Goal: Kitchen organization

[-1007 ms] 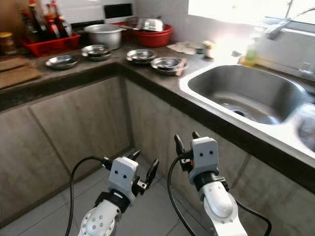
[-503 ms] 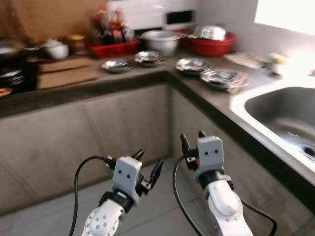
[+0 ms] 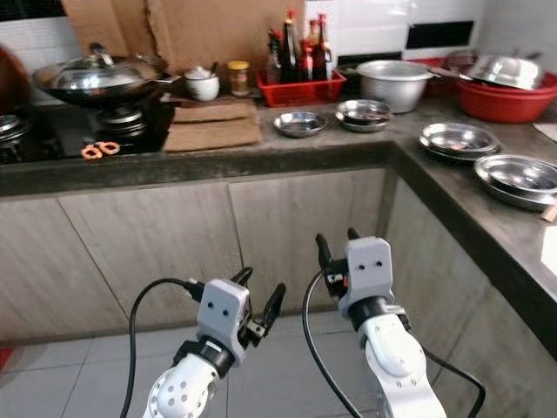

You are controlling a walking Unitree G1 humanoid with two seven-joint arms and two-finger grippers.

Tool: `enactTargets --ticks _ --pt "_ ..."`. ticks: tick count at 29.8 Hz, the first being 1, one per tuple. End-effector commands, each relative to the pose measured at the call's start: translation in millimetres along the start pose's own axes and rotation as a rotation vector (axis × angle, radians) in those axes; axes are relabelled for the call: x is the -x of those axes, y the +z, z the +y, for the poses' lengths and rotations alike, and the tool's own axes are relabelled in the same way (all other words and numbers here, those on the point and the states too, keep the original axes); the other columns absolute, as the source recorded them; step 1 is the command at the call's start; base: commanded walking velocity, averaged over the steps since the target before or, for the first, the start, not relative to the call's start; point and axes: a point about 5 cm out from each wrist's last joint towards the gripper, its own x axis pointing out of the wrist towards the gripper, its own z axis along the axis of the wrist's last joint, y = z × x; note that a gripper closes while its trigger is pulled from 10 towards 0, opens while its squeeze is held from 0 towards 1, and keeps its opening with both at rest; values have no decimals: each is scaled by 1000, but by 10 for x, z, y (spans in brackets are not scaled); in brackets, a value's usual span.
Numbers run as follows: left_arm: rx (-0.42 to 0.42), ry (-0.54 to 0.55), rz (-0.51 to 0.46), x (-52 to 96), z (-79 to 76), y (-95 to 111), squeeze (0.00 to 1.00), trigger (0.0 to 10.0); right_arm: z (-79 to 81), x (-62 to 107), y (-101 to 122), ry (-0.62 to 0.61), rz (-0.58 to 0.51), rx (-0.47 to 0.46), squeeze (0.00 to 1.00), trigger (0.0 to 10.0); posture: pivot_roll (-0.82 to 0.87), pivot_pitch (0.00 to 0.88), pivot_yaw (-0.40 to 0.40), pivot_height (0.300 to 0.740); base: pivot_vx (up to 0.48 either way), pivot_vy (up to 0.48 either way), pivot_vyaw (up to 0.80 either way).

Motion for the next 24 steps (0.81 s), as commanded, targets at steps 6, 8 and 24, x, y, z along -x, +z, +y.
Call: enactTargets --ticks 6,8,24 --pt "6 -19 -21 -29 -67 40 0 10000 -91 7 -12 -22 5 12 0 10000 95 0 -44 740 314 0 0" --pt "8 -20 -21 -32 -67 39 0 10000 -85 1 -8 -16 3 14 0 10000 96 0 -44 740 315 0 0" --pt "13 -16 -24 -41 -67 46 0 10000 -71 -20 -12 -1 2 17 0 10000 97 0 -49 740 332 0 300"
